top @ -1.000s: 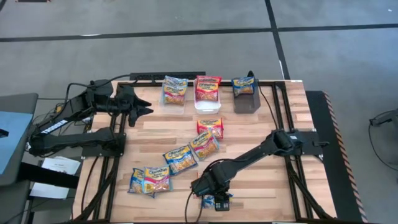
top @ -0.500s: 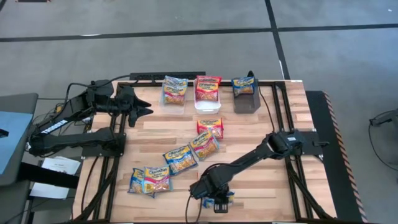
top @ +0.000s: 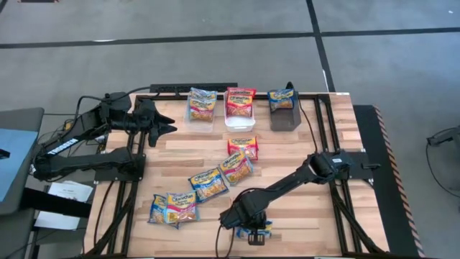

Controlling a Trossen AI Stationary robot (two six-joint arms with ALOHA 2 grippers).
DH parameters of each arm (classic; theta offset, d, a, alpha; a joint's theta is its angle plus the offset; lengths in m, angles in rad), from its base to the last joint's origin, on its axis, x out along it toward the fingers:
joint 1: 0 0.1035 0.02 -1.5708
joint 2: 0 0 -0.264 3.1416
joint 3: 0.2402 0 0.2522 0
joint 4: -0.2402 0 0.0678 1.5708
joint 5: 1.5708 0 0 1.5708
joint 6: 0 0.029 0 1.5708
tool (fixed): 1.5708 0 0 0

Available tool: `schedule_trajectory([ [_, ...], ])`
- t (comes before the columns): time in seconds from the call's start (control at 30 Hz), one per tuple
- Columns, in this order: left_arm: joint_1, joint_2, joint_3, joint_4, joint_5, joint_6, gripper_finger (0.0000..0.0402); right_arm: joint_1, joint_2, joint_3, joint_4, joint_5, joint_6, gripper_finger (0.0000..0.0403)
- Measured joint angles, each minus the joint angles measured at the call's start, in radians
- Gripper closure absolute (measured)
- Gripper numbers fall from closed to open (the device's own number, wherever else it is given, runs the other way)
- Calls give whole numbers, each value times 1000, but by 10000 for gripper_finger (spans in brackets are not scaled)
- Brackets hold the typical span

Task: Sort Maruchan noodles
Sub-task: Put the blue bag into the black bin

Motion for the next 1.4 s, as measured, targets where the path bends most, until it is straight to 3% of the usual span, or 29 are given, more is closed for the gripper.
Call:
schedule_trajectory([
  [0.4, 0, 0, 0, -2, 0, 0, 207, -44, -97, 38, -123, 34, -10, 397],
  [0.73, 0, 1, 0, -3, 0, -2, 207, -138, -261, 47, -184, 225, -16, 397],
  [1.07, 0, 2, 0, -3, -6, -23, 207, -341, -428, 47, -194, 417, -192, 398],
  [1.4, 0, 3, 0, -1, -96, -20, 207, -662, -535, 47, -192, 558, -509, 398],
])
